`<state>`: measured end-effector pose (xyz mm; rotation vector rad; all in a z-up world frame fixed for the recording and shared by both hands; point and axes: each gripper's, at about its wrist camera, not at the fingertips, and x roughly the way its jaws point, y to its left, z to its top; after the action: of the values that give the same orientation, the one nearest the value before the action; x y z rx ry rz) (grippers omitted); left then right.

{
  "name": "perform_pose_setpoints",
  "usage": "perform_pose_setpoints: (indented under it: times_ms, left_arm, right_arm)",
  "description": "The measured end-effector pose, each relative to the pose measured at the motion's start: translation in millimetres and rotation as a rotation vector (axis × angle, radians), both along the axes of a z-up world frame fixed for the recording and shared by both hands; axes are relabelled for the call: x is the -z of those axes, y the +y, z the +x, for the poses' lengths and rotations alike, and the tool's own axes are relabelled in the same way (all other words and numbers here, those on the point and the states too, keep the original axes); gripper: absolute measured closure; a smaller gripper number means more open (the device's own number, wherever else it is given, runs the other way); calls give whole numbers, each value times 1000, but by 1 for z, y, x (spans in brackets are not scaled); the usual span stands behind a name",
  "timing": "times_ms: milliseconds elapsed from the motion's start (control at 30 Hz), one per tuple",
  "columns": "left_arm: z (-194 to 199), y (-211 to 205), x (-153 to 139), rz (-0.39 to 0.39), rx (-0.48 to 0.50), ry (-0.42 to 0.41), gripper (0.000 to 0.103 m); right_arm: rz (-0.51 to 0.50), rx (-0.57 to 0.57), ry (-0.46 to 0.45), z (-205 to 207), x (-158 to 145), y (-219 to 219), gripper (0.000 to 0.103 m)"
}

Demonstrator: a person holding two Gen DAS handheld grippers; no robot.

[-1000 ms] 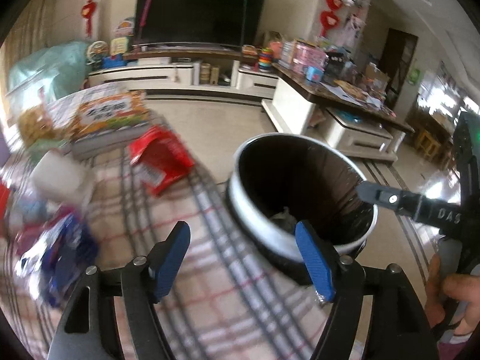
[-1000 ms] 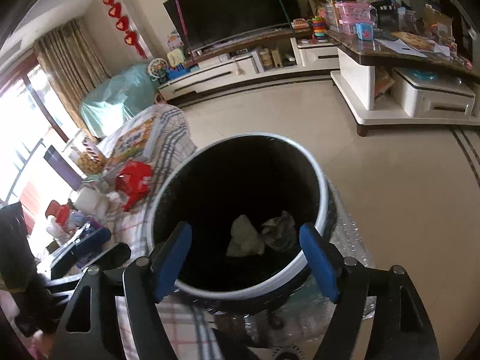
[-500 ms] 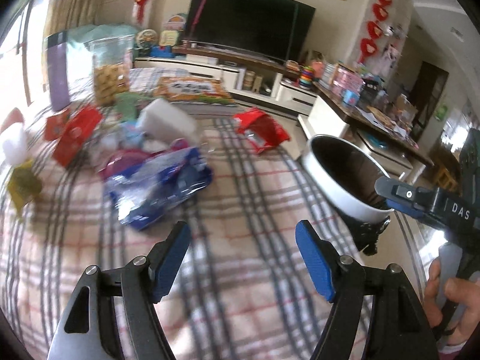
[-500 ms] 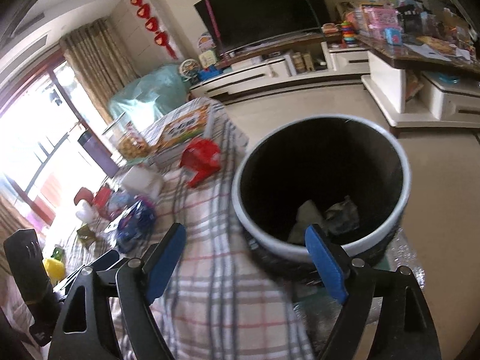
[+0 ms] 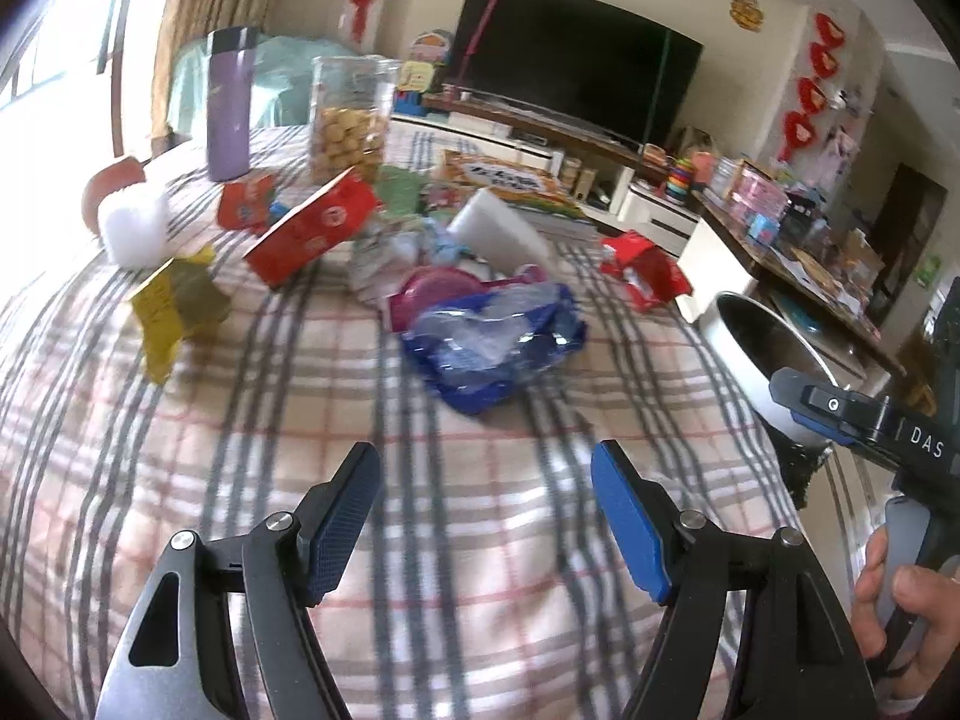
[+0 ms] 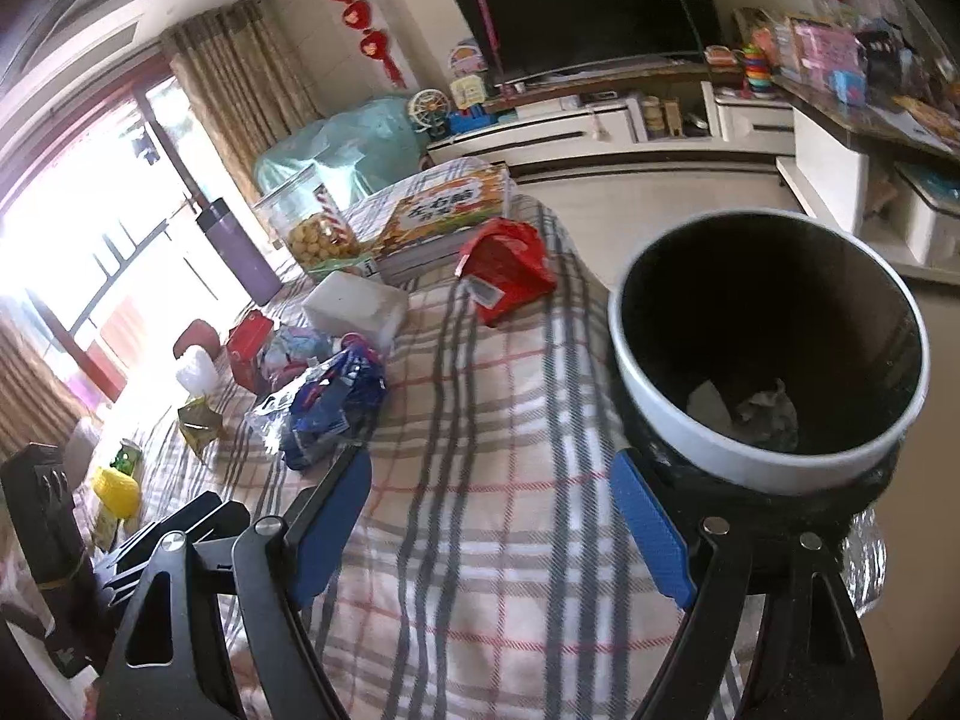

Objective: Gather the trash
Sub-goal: 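Grasp the blue plastic wrapper with left gripper while right grasps the red snack bag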

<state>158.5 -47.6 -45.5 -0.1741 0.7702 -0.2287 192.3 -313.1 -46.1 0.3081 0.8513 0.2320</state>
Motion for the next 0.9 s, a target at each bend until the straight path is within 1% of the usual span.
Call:
perform_pose_setpoints:
  times_ms: [133,200,267,300,400,467,600,700,800,900]
  left_arm:
    - [-3,-2,-5,2,3,6,30]
    - [3,-5,-11,8,18,7,30]
    - [12,-8,-18,19,42,4,30]
    - [24,-9,-19,24,54,2,30]
    - [43,-10,-24,40,79,-9,28]
    - [59,-7,-23,41,100,-3,25]
    - [88,-9,-19,74,130,18,25]
    - [103,-11,-15,93,133,31,25]
    - [113,-14,-11,84,147,43,25]
    - [122,-19,-4,102,147,56,25]
  right_arm:
    - [-31,-13,-10,13,-1,9,19]
    - [-46,-19,-14,20,-1,11,20]
    - [-61,-26,-22,28,-2,12,20]
    - [-69,-31,-28,34,-4,13,20]
    - [-82,-39,-47,45,-5,14,20]
    - [-99,-42,-49,56,-5,14,20]
    - [-123,-60,-37,84,1,16,20]
    - [-143,-77,-18,104,9,19,20]
    - [-156,-92,1,122,17,24,21]
    - [-165,-99,22,138,26,31,24]
